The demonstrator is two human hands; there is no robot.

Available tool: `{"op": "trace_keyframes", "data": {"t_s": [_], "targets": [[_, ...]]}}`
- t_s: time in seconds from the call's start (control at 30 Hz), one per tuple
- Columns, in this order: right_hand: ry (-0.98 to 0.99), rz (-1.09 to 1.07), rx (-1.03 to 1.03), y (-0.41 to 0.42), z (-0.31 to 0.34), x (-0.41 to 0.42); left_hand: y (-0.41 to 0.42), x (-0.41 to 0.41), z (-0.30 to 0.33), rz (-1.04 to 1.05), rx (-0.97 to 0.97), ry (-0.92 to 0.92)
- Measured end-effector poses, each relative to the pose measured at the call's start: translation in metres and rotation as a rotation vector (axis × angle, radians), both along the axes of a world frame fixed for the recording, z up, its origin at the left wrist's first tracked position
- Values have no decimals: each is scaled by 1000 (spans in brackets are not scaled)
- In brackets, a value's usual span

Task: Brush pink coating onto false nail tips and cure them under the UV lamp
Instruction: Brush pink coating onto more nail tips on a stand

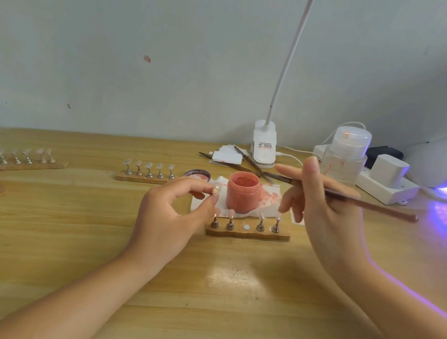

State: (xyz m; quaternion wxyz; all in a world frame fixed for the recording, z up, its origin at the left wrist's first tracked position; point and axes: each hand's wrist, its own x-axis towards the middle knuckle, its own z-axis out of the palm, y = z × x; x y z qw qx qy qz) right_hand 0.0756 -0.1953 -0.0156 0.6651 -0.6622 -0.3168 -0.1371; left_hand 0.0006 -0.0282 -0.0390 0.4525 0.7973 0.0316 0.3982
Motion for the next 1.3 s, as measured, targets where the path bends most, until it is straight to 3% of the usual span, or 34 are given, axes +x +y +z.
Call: {"op": "trace_keyframes", "data": {"t_s": [0.13,0.77,1.03,1.3], "targets": [[70,-42,-54,4,13,18,1,1,1,-11,-42,23],[-153,-158,-831,49,28,60,4,2,3,-31,-143,-8],[5,-189,-536,36,39,71,4,2,3,-33,-155,1],[167,-190,-438,25,36,76,1,1,4,-40,-126,17]]}}
